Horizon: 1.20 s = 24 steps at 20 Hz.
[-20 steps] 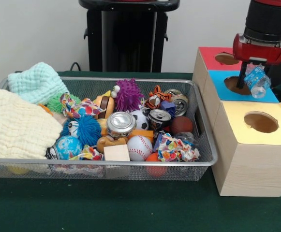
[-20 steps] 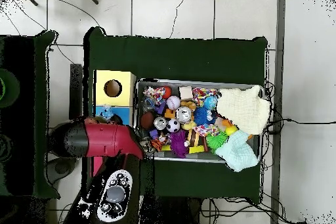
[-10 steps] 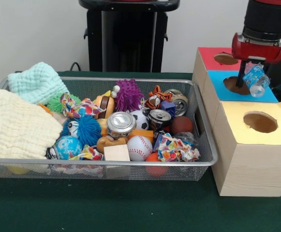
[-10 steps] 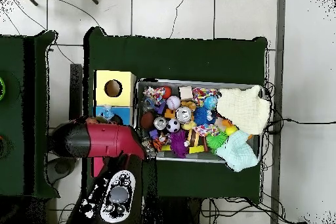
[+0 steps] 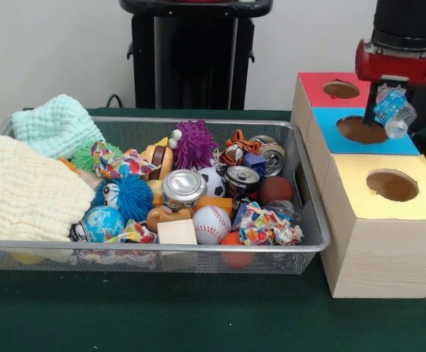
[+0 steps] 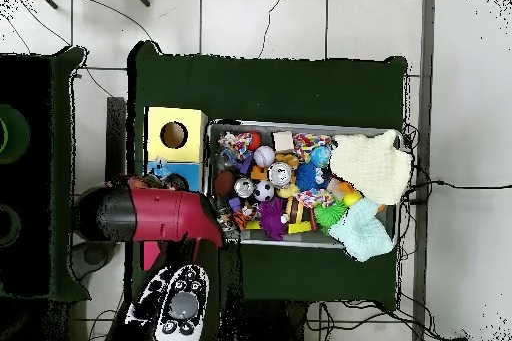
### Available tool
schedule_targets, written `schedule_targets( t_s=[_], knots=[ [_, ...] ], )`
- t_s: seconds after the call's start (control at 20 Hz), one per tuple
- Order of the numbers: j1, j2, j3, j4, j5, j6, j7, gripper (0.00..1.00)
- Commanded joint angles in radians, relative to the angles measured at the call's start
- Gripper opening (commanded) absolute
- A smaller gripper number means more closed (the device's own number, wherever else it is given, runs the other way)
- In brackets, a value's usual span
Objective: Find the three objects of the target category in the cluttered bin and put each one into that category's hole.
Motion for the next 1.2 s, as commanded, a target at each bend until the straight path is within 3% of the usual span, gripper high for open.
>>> schedule_targets(
  t_s=[0.05,0.5,0.9,1.2],
  knots=[
    [0.015,-0.030,0.016,-0.020,-0.006,0.092,0.169,0.00],
    [0.000,-0.035,0.007,0.010,-0.022,0.068,0.144,0.00],
    [-0.034,-0.049,0.035,0.107,-0.041,-0.026,0.110,0.00],
    [-0.037,-0.058,0.015,0.125,-0.063,-0.027,0.100,0.00]
  ],
)
